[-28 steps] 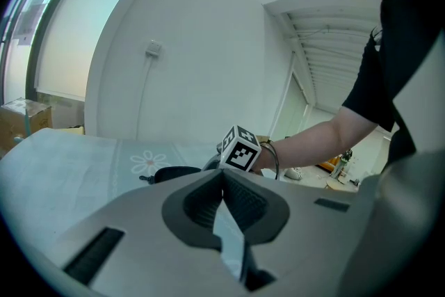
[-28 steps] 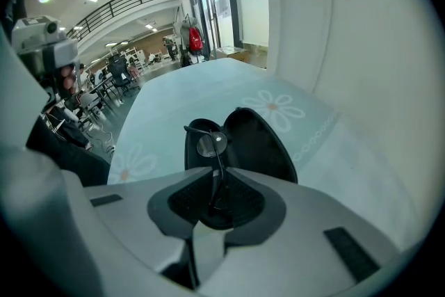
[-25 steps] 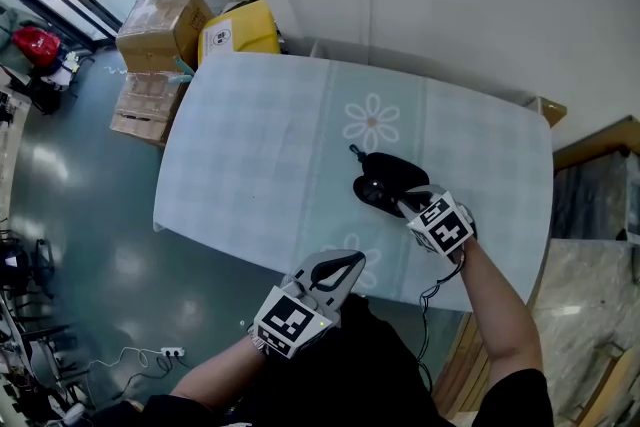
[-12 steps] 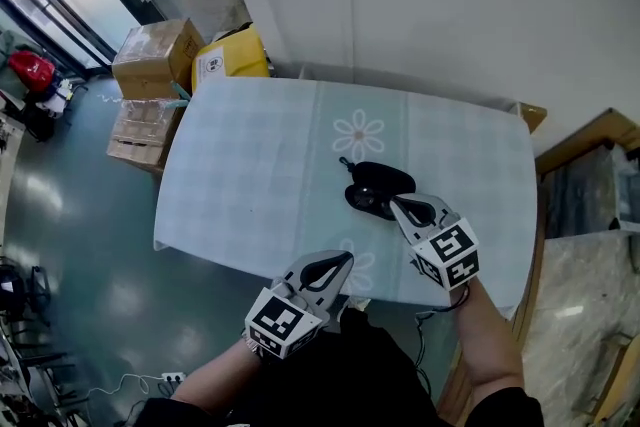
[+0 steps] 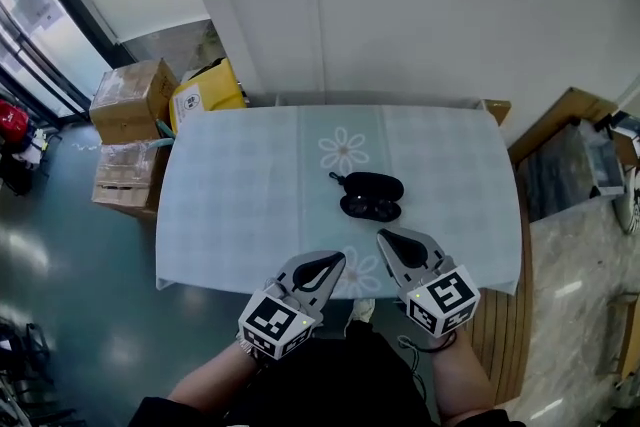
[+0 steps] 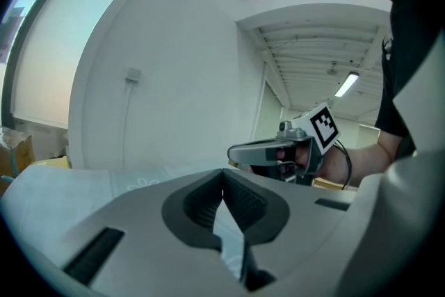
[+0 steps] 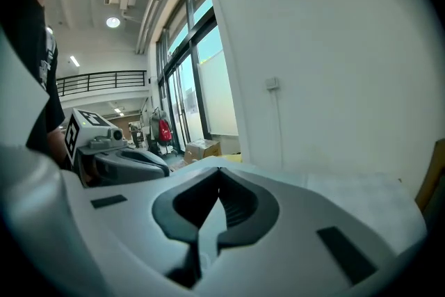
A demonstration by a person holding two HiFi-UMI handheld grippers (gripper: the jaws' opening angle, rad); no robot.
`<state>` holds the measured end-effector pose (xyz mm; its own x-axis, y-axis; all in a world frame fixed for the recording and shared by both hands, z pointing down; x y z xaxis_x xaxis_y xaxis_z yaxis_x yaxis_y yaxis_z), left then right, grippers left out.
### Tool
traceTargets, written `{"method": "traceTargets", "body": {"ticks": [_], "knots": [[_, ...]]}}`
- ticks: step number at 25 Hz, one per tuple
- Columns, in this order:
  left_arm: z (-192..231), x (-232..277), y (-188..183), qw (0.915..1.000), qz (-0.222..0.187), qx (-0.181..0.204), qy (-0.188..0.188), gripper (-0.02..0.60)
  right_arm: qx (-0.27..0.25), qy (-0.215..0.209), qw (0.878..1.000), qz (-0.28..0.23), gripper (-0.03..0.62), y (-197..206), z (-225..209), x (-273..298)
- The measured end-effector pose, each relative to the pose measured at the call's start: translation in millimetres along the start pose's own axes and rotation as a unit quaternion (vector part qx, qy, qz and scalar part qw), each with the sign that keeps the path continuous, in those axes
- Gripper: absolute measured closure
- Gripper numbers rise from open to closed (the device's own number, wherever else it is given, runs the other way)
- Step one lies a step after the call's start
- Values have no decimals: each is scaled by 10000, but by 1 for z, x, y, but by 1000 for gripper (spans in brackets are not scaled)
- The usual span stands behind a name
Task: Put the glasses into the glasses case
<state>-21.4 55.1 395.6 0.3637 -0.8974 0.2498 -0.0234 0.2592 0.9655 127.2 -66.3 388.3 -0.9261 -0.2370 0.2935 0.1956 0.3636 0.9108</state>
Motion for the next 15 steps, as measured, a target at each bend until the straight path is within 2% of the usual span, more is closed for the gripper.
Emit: {"method": "traceTargets", "body": {"ticks": [5, 15], "knots": [[9, -19, 0, 9994, -97, 89, 316, 555, 324, 337, 9986, -262, 571, 12, 40, -9], [17, -51, 10, 9970, -133, 89, 762, 555, 450, 754, 9955, -353, 571, 31, 95, -10]]}}
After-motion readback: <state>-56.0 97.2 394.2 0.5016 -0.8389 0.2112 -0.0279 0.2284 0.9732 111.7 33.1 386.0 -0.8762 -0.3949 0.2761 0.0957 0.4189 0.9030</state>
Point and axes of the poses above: the fingertips, and each gripper's own axes: x forward along the fingers, z to its left, y out of its underside, the point moved 9 cm from there along -x, backward along the fingers, and after that the axes turned 8 degrees about x, right-handed, at the moved point
